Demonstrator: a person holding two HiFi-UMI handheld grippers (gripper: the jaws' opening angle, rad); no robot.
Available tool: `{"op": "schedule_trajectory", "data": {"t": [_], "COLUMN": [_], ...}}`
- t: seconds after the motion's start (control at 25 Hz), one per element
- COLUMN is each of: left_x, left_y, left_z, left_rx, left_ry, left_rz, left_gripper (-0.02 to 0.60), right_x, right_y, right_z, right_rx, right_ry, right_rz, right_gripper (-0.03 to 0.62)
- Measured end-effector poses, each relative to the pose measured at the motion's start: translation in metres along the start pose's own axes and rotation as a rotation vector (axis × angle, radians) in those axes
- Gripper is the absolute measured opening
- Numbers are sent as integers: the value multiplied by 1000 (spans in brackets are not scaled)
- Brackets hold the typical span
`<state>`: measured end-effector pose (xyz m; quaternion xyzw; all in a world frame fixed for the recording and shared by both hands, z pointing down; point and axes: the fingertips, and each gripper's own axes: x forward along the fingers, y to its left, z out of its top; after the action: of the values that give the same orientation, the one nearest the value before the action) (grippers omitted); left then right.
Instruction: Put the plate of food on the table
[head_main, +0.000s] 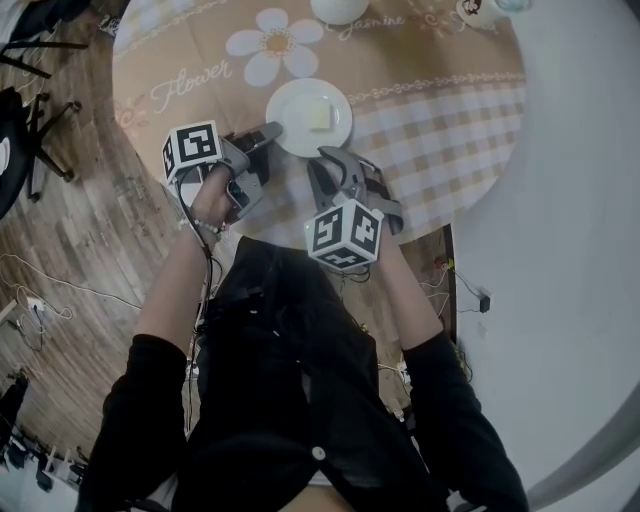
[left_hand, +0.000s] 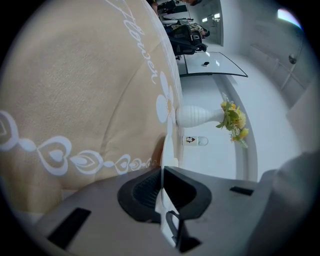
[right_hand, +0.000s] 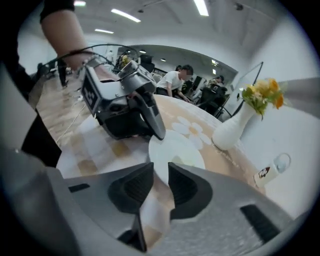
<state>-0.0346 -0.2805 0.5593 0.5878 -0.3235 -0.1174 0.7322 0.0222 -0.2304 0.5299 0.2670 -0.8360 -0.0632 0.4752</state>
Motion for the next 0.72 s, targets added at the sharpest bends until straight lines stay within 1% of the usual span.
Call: {"op": "schedule_trajectory", "data": {"t": [0.12,0.28,0.32,0.4,0.48,0.6,0.72], "left_x": [0,1,1,0,0,0,-2], "left_y": [0,0,0,0,0,-1,-1], "left_z": [0,0,0,0,1,0,-5], "left_rx": [-1,-3,-2,0,2,10,49], "left_ry": [2,5,6,10,13,24,64], "left_rz": [-2,-2,-1,1,3,5,29], "left_gripper": [12,12,12,12,12,12,12], "right_x": [6,15,16,17,18,19,22], "right_y": [9,16,16,16,17,18,19], "right_z": [2,-1,-2,-2,-2,-3,-2], "right_rx": [-114,-216,-239,-282,-304,-293,-280], "right_ry": [19,53,61,77,87,97,103], "right_rz": [3,-5,-14,-28,-38,-42,-38], "right_gripper": [77,73,53,37,32,31,31]}}
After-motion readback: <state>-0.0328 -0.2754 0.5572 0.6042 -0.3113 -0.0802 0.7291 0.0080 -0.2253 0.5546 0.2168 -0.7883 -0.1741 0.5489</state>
